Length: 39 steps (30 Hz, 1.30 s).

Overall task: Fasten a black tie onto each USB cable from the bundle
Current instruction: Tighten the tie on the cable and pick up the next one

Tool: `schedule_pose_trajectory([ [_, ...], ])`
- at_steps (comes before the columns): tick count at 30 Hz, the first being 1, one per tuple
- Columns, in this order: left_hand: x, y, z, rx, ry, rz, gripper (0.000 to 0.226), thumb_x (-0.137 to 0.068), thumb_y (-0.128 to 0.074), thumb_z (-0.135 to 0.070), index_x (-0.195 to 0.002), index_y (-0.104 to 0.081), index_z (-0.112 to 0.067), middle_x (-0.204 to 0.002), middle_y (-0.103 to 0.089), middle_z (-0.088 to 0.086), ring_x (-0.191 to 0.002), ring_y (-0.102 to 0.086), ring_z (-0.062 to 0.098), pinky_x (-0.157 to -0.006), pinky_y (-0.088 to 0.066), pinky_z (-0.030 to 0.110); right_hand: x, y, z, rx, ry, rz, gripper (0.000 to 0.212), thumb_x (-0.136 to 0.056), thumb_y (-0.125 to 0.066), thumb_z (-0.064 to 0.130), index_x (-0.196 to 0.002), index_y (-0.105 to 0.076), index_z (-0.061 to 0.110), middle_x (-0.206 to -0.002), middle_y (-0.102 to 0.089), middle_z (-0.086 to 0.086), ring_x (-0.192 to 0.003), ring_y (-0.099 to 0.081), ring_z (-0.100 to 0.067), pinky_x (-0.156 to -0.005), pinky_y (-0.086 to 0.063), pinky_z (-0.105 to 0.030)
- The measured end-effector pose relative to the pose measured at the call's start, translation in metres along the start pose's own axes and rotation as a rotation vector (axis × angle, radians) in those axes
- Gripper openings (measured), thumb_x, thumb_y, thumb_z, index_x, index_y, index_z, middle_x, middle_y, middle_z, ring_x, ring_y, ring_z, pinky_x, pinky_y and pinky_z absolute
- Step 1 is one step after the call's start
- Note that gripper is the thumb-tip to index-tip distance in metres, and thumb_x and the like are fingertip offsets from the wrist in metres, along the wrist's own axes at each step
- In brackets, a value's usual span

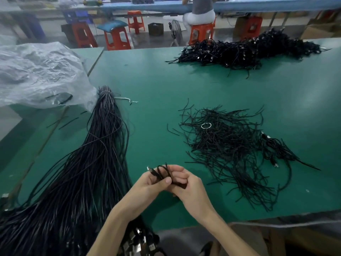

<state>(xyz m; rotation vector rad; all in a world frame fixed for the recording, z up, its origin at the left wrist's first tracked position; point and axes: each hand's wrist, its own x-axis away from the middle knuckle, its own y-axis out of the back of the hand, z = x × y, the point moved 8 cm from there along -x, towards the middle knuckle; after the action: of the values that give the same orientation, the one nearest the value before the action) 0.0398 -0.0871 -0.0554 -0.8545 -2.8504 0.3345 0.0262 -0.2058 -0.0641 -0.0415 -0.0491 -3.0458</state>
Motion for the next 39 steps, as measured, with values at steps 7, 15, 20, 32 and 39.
schedule_pose_trajectory([
  [7,-0.001,0.0,-0.002,-0.023,-0.05,0.002,0.024,-0.103,-0.063,-0.024,-0.114,-0.072,-0.005,-0.113,-0.072,0.02,-0.116,-0.066,0.034,-0.103,-0.049,0.034,0.0,-0.006,0.0,0.092,0.05,-0.002,0.035,-0.096,-0.071,0.014,-0.128,-0.065,0.026,-0.119,-0.07,0.006,-0.116,-0.065,-0.008,-0.102,-0.052,-0.031],
  [15,0.0,0.001,-0.001,-0.034,-0.066,0.006,0.029,-0.103,-0.063,-0.024,-0.123,-0.069,-0.004,-0.117,-0.072,0.02,-0.121,-0.065,0.033,-0.104,-0.048,0.029,-0.002,-0.006,0.001,0.11,0.091,0.0,0.032,-0.097,-0.068,0.019,-0.128,-0.064,0.025,-0.119,-0.069,0.01,-0.116,-0.065,-0.006,-0.101,-0.052,-0.031],
  [20,0.0,0.0,-0.002,-0.056,-0.063,0.008,0.028,-0.104,-0.061,-0.022,-0.126,-0.067,-0.005,-0.117,-0.071,0.02,-0.118,-0.064,0.033,-0.103,-0.048,0.03,-0.002,-0.007,-0.001,0.085,0.092,0.03,0.036,-0.099,-0.065,0.016,-0.135,-0.06,0.02,-0.122,-0.071,0.012,-0.12,-0.064,-0.004,-0.104,-0.051,-0.027],
  [32,0.003,0.004,0.002,0.014,-0.009,-0.012,0.036,-0.1,-0.066,-0.029,-0.125,-0.066,-0.002,-0.102,-0.068,0.015,-0.087,-0.057,0.028,-0.072,-0.047,0.037,0.004,-0.019,0.005,0.037,0.132,0.105,0.034,-0.103,-0.058,0.03,-0.137,-0.055,0.026,-0.107,-0.073,0.004,-0.086,-0.074,-0.015,-0.076,-0.06,-0.026],
  [39,0.001,0.003,-0.002,-0.017,-0.083,-0.087,0.034,-0.099,-0.066,-0.031,-0.12,-0.07,-0.004,-0.105,-0.071,0.017,-0.089,-0.061,0.026,-0.074,-0.052,0.032,0.003,-0.011,0.01,0.028,0.171,0.017,0.028,-0.101,-0.062,0.026,-0.129,-0.057,0.029,-0.108,-0.071,0.006,-0.089,-0.072,-0.015,-0.075,-0.062,-0.032],
])
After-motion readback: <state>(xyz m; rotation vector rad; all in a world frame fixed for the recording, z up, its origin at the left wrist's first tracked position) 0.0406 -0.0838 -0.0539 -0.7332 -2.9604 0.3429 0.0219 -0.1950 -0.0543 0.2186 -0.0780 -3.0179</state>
